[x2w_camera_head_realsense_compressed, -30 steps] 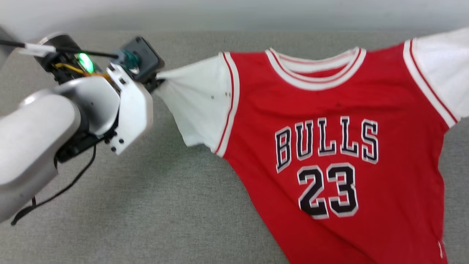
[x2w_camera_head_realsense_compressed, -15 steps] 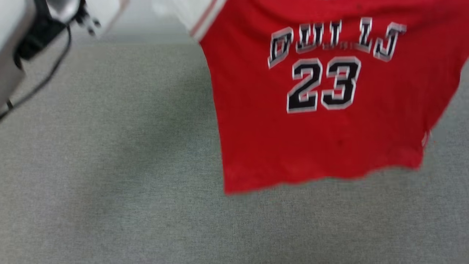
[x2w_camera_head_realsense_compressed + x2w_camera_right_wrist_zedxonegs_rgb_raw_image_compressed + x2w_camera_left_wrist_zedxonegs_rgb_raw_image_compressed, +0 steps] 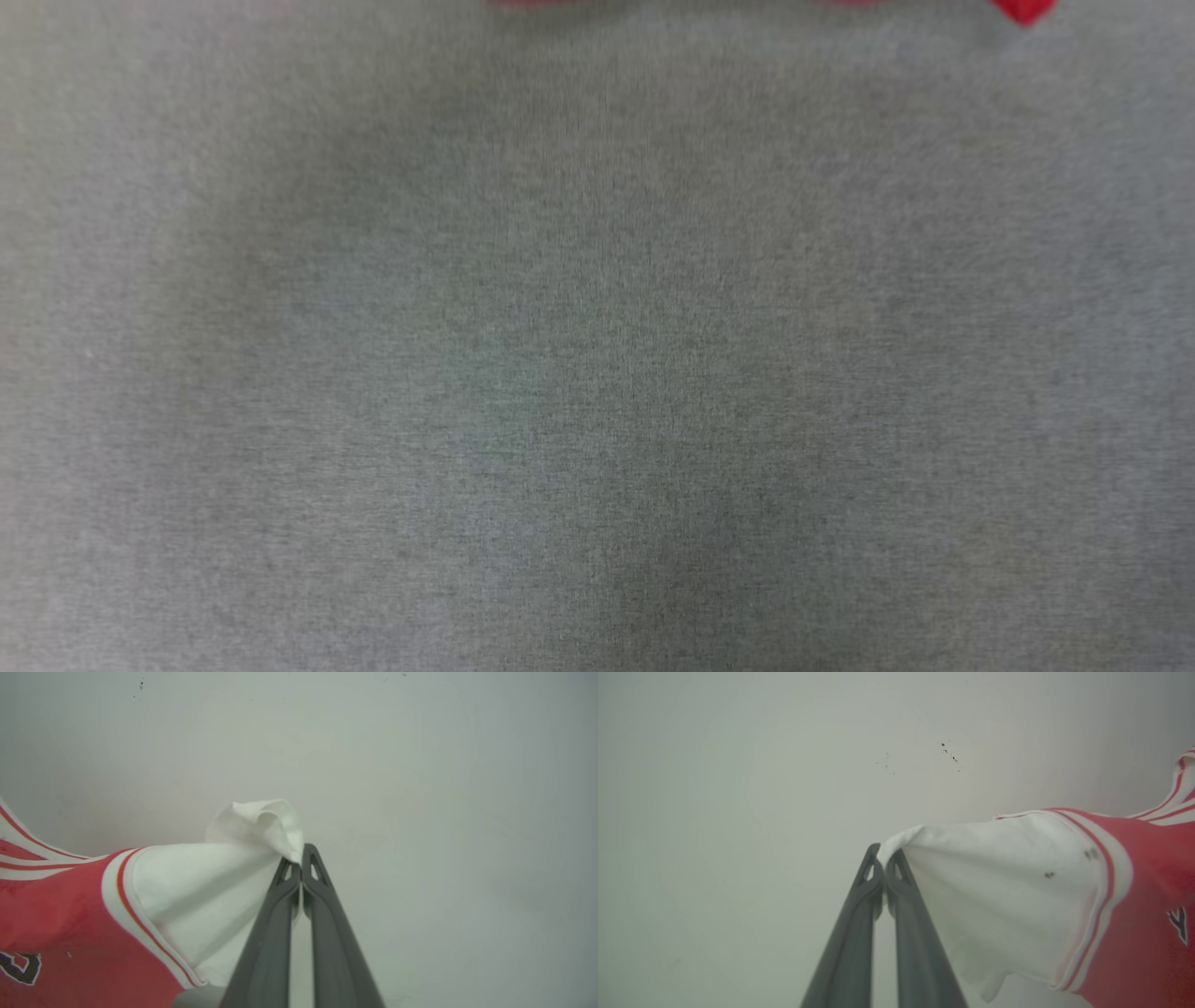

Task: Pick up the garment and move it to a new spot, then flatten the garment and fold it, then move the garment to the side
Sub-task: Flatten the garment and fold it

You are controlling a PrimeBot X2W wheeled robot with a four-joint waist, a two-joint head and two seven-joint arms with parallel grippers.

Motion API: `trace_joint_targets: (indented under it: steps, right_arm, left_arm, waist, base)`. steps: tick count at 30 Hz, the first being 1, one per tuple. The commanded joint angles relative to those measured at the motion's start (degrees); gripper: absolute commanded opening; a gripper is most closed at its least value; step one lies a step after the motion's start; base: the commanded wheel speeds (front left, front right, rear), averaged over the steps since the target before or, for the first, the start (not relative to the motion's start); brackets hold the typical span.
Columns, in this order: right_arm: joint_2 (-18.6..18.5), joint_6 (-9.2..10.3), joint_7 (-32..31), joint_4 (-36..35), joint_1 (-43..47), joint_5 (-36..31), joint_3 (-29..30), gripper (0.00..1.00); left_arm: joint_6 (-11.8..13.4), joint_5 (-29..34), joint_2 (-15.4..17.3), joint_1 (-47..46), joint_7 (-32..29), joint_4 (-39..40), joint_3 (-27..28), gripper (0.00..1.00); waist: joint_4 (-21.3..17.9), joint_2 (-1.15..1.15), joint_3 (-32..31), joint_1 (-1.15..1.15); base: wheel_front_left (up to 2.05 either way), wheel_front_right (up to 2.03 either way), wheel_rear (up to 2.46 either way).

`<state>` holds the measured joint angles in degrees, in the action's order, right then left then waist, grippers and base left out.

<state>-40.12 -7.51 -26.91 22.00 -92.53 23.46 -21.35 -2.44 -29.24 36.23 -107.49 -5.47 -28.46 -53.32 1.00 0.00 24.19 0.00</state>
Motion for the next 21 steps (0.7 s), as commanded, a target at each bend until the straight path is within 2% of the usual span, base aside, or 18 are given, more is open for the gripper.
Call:
trace_joint_targets:
  steps: [1,11,18,21]
  right_arm:
    - [0.9,0.04,1.2,1.4,-2.3,-1.0,-0.4,0.00]
    - [4.6,0.04,6.0,9.6,-9.0,-4.0,-2.5,0.00]
    - [4.8,0.04,10.4,13.5,-4.8,-2.0,-6.7,0.00]
    - [4.8,0.05,13.2,14.6,-1.1,0.1,-8.2,0.00]
  left_arm:
    - [0.1,0.5,-1.0,-1.7,1.0,-1.6,0.2,0.00]
    - [-1.0,0.5,-3.9,-5.6,6.3,-10.3,0.7,0.00]
    - [-2.3,-1.3,-5.4,-1.0,10.9,-14.6,0.0,0.00]
    - [-2.3,-2.4,-5.7,4.1,14.0,-15.2,-0.5,0.00]
  waist:
    - [0.2,0.00,3.1,0.00]
    - [0.4,0.00,8.7,0.00]
    - [0.8,0.00,9.0,0.00]
    - [0.9,0.00,7.6,0.00]
  base:
    - [0.00,0.00,0.00]
    - [0.00,0.00,0.00]
    - [0.00,0.00,0.00]
    - [0.00,0.00,0.00]
